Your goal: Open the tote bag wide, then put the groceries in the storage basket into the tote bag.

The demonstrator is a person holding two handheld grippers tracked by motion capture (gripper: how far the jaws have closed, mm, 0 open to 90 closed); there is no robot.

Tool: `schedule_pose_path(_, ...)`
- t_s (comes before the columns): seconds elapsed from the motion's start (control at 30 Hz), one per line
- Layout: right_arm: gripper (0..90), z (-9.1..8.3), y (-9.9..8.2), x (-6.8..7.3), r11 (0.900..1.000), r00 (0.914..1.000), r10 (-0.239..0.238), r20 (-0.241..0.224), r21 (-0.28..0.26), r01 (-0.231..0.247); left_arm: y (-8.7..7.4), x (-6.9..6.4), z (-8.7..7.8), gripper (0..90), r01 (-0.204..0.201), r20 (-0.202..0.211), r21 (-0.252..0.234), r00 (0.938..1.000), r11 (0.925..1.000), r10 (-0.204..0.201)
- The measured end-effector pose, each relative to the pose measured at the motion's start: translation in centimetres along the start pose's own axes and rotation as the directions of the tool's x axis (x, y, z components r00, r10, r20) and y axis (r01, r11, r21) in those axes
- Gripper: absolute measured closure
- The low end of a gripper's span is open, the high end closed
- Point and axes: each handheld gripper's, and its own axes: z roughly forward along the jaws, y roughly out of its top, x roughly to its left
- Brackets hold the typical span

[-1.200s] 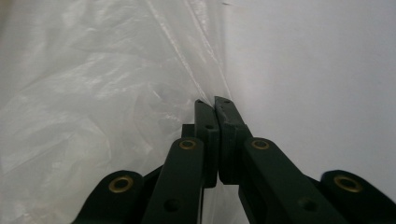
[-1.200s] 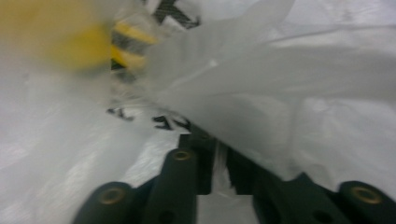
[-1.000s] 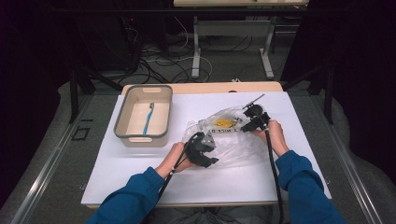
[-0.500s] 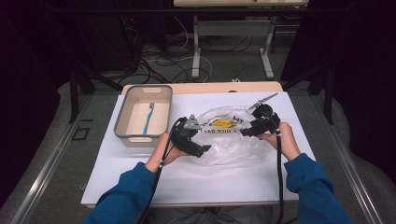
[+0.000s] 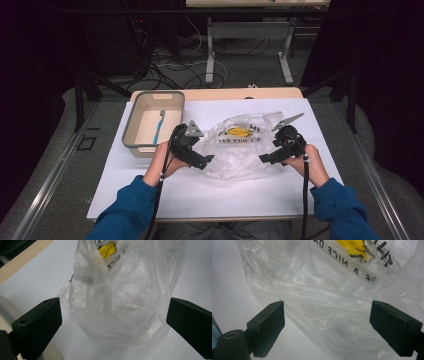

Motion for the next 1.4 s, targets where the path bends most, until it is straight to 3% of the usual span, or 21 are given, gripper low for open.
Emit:
schedule_pose_path(0.17,8.0,-0.2,-1.5,0.3,0.9999,0.9999,0.01,0.007,-0.003,-0.01,-1.5,1.2,-0.8,0.3,0.037,-0.062,0.03,0.9974,0.9988,-0.036)
schedule_pose_path(0.3,7.5,-0.4,-2.4,0.4,0.9995,0.9999,0.011,0.009,-0.031,-0.011,-2.3,2.3,-1.6,0.3,0.076,-0.085,0.051,0.9938,0.9958,-0.071)
schedule_pose_path(0.33,7.3,-0.4,-2.7,0.4,0.9995,1.0,0.008,0.005,-0.029,-0.008,-2.6,2.4,-1.6,0.3,0.081,-0.113,0.036,0.9906,0.996,-0.077)
schedule_pose_path(0.37,7.1,-0.4,-3.0,0.4,0.9993,0.9998,0.017,0.006,-0.034,-0.017,-2.7,2.7,-1.7,0.3,0.089,-0.127,0.051,0.9885,0.9948,-0.081)
schedule_pose_path(0.53,3.7,-0.4,-3.8,0.3,0.9985,0.9998,0.018,0.012,-0.052,-0.018,-3.4,3.7,-1.5,0.2,0.123,-0.17,0.076,0.9794,0.9895,-0.108)
schedule_pose_path(0.57,2.4,-0.5,-3.9,0.2,0.9987,0.9998,0.014,0.013,-0.049,-0.013,-3.5,3.9,-1.6,0.2,0.125,-0.165,0.1,0.9805,0.9871,-0.107)
schedule_pose_path(0.63,1.3,-0.5,-4.1,0.3,0.9986,0.9998,0.01,0.016,-0.053,-0.009,-3.7,4.1,-1.5,0.2,0.137,-0.177,0.088,0.9769,0.9867,-0.12)
schedule_pose_path(0.7,0.7,-0.5,-4.2,0.5,0.9986,0.9999,0.011,0.008,-0.051,-0.01,-3.9,4.4,-1.5,0.2,0.136,-0.175,0.109,0.9778,0.9847,-0.115)
schedule_pose_path(0.97,0.0,-0.5,-4.6,0.7,0.9978,1.0,-0.001,-0.005,-0.066,0.001,-4.5,5.0,-1.2,0.2,0.172,-0.193,0.11,0.9698,0.9789,-0.149)
schedule_pose_path(1.4,0.0,-0.7,-5.5,0.8,0.9938,0.9993,-0.026,0.028,-0.108,0.029,-5.1,6.6,-1.7,0.2,0.209,-0.23,0.1,0.9559,0.9727,-0.182)
